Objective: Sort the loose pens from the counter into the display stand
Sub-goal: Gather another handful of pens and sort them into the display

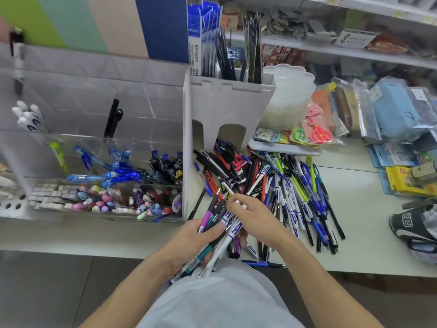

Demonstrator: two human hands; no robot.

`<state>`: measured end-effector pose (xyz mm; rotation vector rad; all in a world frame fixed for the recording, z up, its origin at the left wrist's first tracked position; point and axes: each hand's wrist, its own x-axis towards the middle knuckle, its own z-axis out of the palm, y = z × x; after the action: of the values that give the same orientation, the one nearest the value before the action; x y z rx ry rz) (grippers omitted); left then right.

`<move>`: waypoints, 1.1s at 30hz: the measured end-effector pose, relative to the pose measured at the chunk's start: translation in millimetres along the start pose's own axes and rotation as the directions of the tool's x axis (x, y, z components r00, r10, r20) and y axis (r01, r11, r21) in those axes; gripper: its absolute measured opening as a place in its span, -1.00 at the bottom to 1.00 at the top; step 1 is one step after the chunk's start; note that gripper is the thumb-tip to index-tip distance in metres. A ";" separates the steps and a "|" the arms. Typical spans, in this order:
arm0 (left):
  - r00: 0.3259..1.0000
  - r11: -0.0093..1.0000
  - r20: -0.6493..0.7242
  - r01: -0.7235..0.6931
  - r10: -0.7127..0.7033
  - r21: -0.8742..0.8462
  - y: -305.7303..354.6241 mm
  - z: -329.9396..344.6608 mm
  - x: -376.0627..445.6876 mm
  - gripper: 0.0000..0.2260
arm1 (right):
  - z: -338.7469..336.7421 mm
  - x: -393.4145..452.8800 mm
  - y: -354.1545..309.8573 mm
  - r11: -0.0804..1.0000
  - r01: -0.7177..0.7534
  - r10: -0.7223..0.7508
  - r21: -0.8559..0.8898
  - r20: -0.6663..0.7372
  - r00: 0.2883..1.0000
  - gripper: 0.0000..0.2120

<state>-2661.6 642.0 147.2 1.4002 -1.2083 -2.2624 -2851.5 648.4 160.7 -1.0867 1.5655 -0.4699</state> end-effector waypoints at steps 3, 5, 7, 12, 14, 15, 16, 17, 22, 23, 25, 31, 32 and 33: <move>0.995 0.997 -0.098 0.026 -0.033 -0.073 0.3 1.1 2.0 -0.66 | 8.9 0.2 1.1 0.998 0.046 -0.045 0.041 -0.041 0.998 -0.81; 0.983 0.998 -0.181 0.003 -0.013 -0.059 -1.0 1.7 3.4 -0.70 | 11.4 -1.6 -2.2 0.996 0.077 -0.074 0.048 -0.048 0.996 -0.82; 0.971 1.000 -0.238 -0.025 0.029 0.017 -3.7 2.9 4.4 -0.72 | 11.5 -3.2 -5.0 0.990 0.103 -0.102 0.093 -0.016 0.995 -0.83; 0.952 0.993 -0.293 -0.066 0.093 0.100 -2.0 9.7 3.9 -0.69 | 6.7 -0.2 -6.1 0.984 0.155 -0.160 0.083 0.066 0.985 -0.72; 0.960 0.999 -0.276 -0.032 0.035 0.015 1.4 11.1 1.9 -0.70 | 3.3 1.8 -4.3 0.986 0.143 -0.150 0.080 0.093 0.984 -0.70; 0.971 0.998 -0.239 -0.005 -0.010 -0.063 2.9 10.4 0.6 -0.70 | 1.7 2.4 -2.6 0.987 0.143 -0.151 0.079 0.101 0.983 -0.70; 0.981 0.992 -0.191 0.013 -0.037 -0.124 3.4 9.1 -0.5 -0.71 | 0.5 2.8 -0.9 0.986 0.146 -0.154 0.082 0.103 0.983 -0.72; 0.987 0.991 -0.155 0.009 -0.030 -0.135 2.7 6.6 -1.5 -0.73 | -0.9 3.0 1.3 0.985 0.150 -0.158 0.086 0.101 0.982 -0.75; 0.995 0.989 -0.016 -0.099 0.101 0.106 -9.7 -3.4 -5.4 -0.69 | -2.9 2.8 12.8 0.984 0.102 -0.115 0.144 0.085 0.990 -0.74; 0.994 0.990 -0.023 -0.102 0.105 0.095 -10.1 -1.9 -6.3 -0.67 | -2.6 3.1 14.0 0.984 0.096 -0.107 0.150 0.073 0.992 -0.70; 0.990 0.988 -0.059 -0.119 0.125 0.102 -8.3 1.2 -5.9 -0.69 | -1.6 3.7 15.9 0.981 0.095 -0.105 0.171 0.054 0.993 -0.65; 0.976 0.976 -0.109 -0.171 0.186 0.134 -6.5 5.6 -2.4 -0.88 | -1.0 5.2 21.2 0.954 0.108 -0.123 0.280 0.038 0.992 -0.60; 0.976 0.976 -0.114 -0.170 0.186 0.135 -7.5 6.7 -1.5 -0.91 | -1.6 6.4 22.7 0.951 0.111 -0.127 0.288 0.039 0.991 -0.60; 0.974 0.977 -0.131 -0.170 0.187 0.132 -7.0 8.2 -1.3 -0.91 | -2.7 7.9 24.4 0.952 0.112 -0.128 0.286 0.037 0.991 -0.61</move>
<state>-2666.1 651.6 144.5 1.4049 -1.3824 -1.9638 -2863.1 653.2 138.2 -0.9673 1.3399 -0.7181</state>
